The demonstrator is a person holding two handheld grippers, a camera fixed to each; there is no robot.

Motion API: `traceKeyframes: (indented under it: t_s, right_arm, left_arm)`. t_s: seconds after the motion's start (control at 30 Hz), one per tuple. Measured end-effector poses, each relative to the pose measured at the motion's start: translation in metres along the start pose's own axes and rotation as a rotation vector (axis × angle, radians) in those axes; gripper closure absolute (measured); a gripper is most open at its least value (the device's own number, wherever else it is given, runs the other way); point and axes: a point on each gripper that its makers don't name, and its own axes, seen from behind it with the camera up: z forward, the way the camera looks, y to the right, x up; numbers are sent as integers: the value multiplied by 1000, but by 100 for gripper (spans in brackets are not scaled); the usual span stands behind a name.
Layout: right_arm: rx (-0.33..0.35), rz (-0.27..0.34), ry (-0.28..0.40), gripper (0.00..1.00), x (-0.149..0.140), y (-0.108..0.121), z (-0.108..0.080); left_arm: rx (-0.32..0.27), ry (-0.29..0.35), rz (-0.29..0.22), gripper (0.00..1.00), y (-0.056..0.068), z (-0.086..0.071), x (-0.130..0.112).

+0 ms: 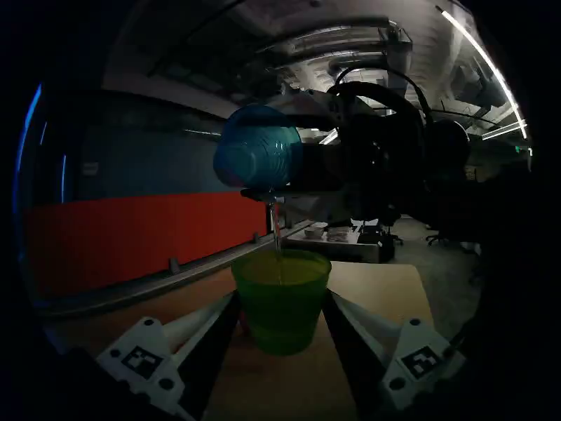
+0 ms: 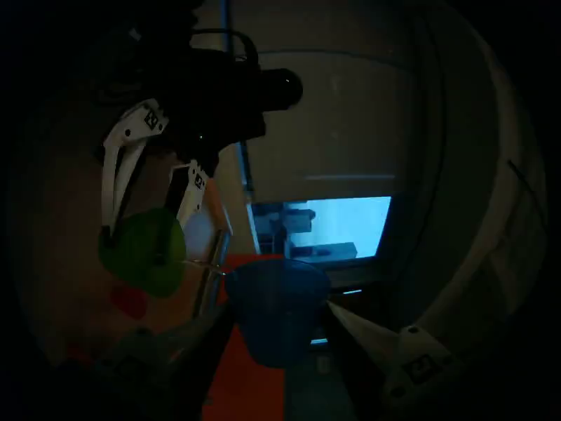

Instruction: Pour water

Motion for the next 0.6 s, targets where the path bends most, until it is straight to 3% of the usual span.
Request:
traceKeyframes:
  t_s: [0.6]
  right_arm:
    - [2, -32, 8, 3, 3, 0, -2]
  left_arm:
    - [1, 3, 2, 19, 1, -1, 2]
